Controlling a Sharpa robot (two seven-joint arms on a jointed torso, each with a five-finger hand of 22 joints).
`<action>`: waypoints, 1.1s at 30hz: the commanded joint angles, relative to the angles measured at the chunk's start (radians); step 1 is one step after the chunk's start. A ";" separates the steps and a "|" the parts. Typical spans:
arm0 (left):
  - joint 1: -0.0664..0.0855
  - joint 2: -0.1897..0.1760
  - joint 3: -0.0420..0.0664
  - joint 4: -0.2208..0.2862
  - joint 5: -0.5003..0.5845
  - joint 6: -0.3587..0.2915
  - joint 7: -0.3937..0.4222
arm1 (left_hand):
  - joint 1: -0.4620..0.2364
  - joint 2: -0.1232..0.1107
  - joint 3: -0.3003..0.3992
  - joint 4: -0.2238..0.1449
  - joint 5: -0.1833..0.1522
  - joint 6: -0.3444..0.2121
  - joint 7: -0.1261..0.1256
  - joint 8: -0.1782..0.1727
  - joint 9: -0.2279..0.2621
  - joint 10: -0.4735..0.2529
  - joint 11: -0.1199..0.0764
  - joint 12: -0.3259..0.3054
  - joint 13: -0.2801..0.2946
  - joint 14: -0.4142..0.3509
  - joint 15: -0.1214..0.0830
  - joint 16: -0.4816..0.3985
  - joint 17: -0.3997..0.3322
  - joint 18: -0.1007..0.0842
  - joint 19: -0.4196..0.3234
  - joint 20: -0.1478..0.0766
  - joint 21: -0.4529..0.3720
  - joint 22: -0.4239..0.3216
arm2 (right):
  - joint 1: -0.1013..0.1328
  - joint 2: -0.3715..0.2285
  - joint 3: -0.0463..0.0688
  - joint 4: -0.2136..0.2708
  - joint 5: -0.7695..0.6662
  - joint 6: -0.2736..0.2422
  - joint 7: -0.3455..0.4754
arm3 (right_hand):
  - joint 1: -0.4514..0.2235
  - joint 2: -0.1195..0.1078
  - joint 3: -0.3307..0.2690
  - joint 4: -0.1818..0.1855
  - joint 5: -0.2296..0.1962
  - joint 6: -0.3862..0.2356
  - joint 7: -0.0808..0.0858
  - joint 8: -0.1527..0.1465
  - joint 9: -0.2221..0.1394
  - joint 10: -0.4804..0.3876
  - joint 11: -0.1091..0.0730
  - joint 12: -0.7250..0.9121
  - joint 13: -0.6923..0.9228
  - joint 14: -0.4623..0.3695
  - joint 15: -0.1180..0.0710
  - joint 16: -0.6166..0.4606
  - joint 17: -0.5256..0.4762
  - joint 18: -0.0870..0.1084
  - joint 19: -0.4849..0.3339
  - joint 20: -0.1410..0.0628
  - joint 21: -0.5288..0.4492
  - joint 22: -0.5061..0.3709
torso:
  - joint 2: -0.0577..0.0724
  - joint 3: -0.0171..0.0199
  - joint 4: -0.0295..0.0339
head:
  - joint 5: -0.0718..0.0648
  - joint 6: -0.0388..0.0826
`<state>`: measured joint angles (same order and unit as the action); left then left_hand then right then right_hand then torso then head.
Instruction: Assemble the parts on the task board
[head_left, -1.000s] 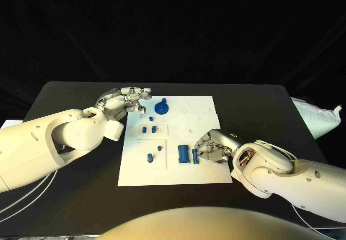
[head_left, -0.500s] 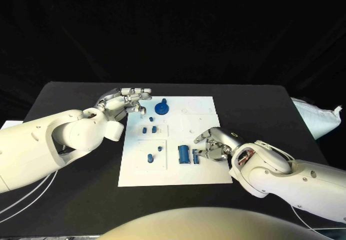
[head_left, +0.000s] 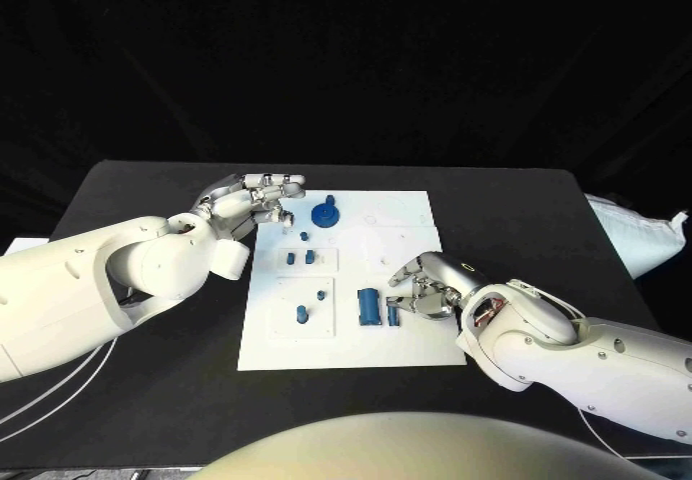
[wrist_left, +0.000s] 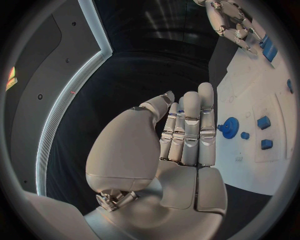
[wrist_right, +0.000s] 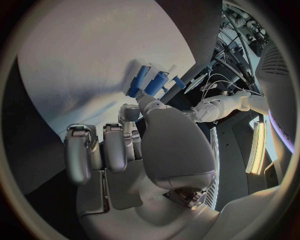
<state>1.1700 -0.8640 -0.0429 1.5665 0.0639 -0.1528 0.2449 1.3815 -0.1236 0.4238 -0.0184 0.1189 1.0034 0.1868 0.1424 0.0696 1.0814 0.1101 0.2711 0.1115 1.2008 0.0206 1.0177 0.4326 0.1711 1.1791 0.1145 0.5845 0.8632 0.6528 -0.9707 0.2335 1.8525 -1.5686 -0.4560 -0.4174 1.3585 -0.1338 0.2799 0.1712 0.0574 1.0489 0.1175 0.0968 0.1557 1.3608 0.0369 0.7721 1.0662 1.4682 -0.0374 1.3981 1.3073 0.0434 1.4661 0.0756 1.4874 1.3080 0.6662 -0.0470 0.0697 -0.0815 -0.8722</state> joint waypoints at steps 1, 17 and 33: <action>0.000 0.001 0.001 0.002 -0.005 0.019 0.004 | -0.002 0.011 -0.004 0.001 0.004 -0.006 0.000 0.006 -0.001 -0.009 0.000 0.003 0.001 -0.007 0.002 0.004 -0.002 0.011 -0.002 0.006 -0.005 -0.002 | -0.003 0.008 -0.001 -0.010 -0.028 0.028 -0.004 | 0.016 0.004 -0.003 -0.010 -0.008 0.017 -0.003 0.010 0.000 0.000 -0.011 0.004 0.001 0.059 -0.006 0.001 0.033 -0.008 0.011 -0.005 -0.003 0.144 | 0.000 0.0001 -0.0002 | 0.002 -0.001; 0.000 0.001 0.000 0.002 -0.005 0.019 0.003 | -0.002 0.011 -0.004 0.001 0.004 -0.006 0.000 0.006 -0.001 -0.009 0.000 0.003 0.001 -0.007 0.002 0.004 -0.002 0.011 -0.002 0.006 -0.005 -0.002 | -0.007 0.021 -0.001 -0.028 -0.037 -0.007 0.008 | 0.028 0.019 -0.009 -0.018 -0.009 0.040 -0.010 0.024 0.000 0.003 -0.018 0.010 0.003 0.060 -0.012 0.004 0.037 -0.009 0.012 -0.012 -0.002 0.145 | -0.003 -0.0014 -0.0015 | 0.004 -0.001; -0.001 0.003 0.000 -0.011 -0.005 0.016 0.006 | -0.002 0.011 -0.004 0.001 0.004 -0.006 0.000 0.006 -0.001 -0.009 0.000 0.003 0.001 -0.007 0.002 0.004 -0.002 0.011 -0.002 0.006 -0.005 -0.002 | 0.024 -0.023 0.001 0.015 0.315 -0.126 0.228 | -0.008 0.006 -0.064 0.005 0.006 0.010 -0.003 0.013 -0.016 -0.020 -0.011 -0.039 -0.030 0.049 -0.007 -0.032 -0.008 0.001 -0.016 -0.010 -0.030 0.109 | -0.007 -0.0017 -0.0045 | -0.003 0.010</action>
<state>1.1696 -0.8633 -0.0435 1.5572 0.0619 -0.1517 0.2437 1.3815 -0.1236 0.4238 -0.0184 0.1189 1.0033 0.1867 0.1424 0.0696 1.0792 0.1122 0.2711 0.1115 1.2007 0.0206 1.0177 0.4318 0.1712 1.1791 0.1145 0.5845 0.8632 0.6690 -0.9926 0.2331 1.8667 -1.4304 -0.5385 -0.3083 1.3555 -0.1292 0.2201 0.1759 0.0592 1.0655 0.1153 0.1157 0.1401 1.3468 0.0279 0.7397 1.0399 1.4645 -0.0412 1.3704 1.3026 0.0444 1.4580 0.0645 1.4614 1.3076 0.6616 -0.0483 0.0672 -0.0836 -0.8649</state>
